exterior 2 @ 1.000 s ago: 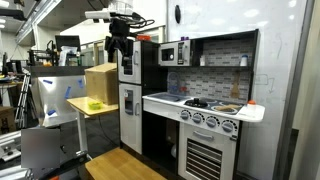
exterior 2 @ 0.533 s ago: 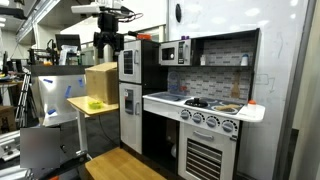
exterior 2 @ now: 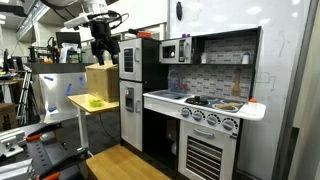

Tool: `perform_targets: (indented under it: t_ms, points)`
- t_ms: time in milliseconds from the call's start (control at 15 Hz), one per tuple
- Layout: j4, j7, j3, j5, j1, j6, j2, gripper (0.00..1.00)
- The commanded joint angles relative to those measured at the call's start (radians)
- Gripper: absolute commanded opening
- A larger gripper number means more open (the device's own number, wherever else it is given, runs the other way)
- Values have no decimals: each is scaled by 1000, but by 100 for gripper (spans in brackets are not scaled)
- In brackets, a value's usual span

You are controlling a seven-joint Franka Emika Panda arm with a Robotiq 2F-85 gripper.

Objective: Place the lid on the pot

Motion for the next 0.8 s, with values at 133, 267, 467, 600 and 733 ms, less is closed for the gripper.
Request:
perform_targets:
  t_ms: [133,267,467,600,733]
  points:
    - [18,7,-17,-14,5,16,39,100]
    - [19,7,-14,-14,7,16,30,100]
    - [19,7,-14,-14,7,16,29,100]
    - [19,7,-14,-14,7,16,29,100]
    - [19,7,-14,-14,7,16,29,100]
